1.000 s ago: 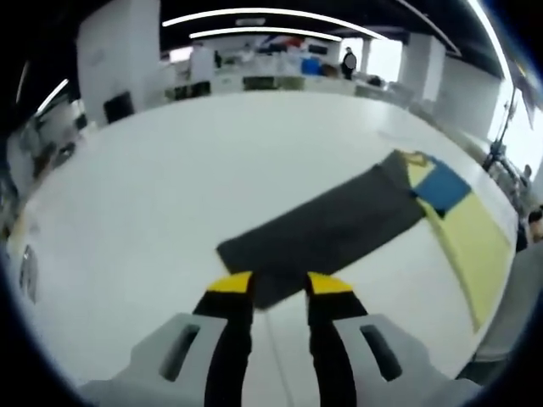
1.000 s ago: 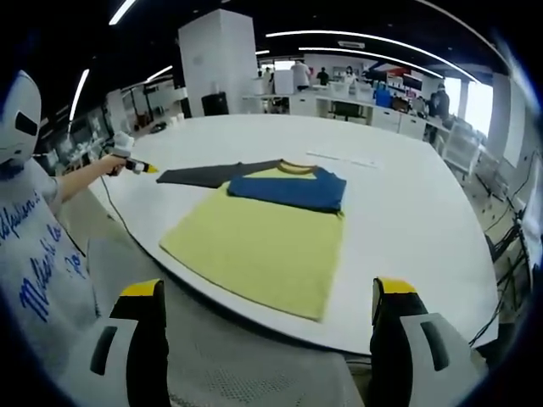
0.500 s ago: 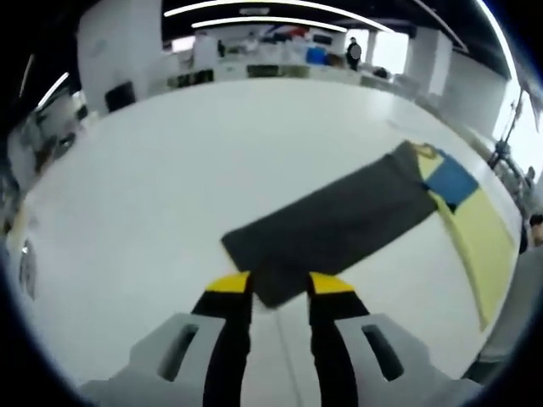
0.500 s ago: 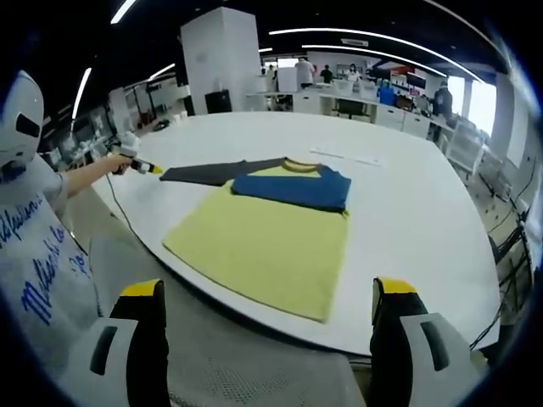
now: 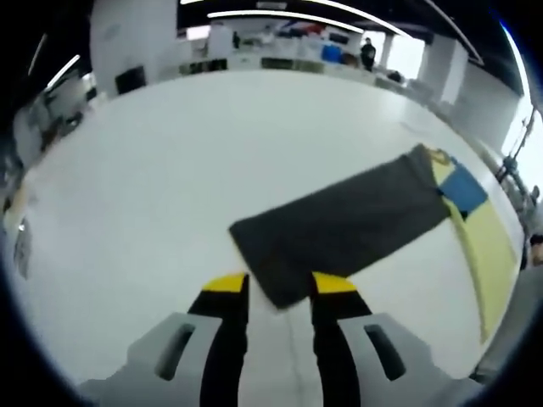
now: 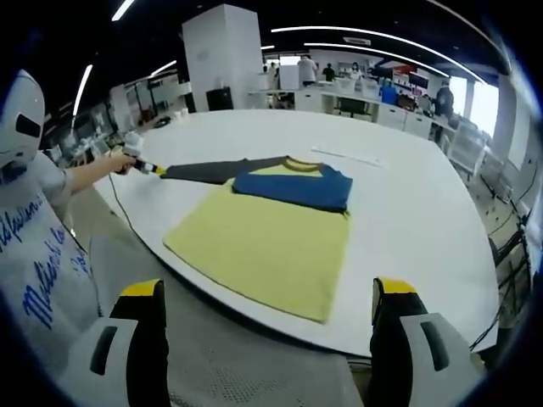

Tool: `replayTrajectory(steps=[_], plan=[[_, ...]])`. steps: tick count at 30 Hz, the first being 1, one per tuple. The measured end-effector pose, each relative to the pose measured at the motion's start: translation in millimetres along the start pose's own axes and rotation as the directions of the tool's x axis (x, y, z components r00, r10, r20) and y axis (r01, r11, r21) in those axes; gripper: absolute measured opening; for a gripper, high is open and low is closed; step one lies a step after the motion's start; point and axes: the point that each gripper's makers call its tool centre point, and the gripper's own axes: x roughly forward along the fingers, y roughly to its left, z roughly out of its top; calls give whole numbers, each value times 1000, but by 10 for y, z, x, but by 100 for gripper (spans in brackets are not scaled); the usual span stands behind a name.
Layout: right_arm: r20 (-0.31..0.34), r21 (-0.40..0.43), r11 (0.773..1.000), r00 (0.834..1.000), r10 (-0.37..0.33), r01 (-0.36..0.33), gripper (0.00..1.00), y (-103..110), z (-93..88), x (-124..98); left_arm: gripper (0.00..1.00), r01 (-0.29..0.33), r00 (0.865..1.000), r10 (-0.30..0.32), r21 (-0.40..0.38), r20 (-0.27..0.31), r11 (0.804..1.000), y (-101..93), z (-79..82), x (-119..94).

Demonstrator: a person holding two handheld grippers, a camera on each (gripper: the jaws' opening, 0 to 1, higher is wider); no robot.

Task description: Fold the garment on the visible template until the final outline fits inside the template.

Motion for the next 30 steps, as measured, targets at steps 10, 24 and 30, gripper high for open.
replayTrajectory(steps=[10, 24, 30], plan=[[6, 5, 1000, 1000, -4, 3, 100, -5, 25, -4, 24, -12, 1000, 12, -14, 8, 1000, 43, 4, 49], [42, 12, 999, 998, -39, 38, 100, -75, 91, -51, 21, -23, 1000, 23, -11, -1, 1000, 67, -48, 113], [39, 11, 999, 999, -36, 36, 100, -68, 78, -37, 18, -34, 999, 34, 13, -2, 999, 60, -58, 108]])
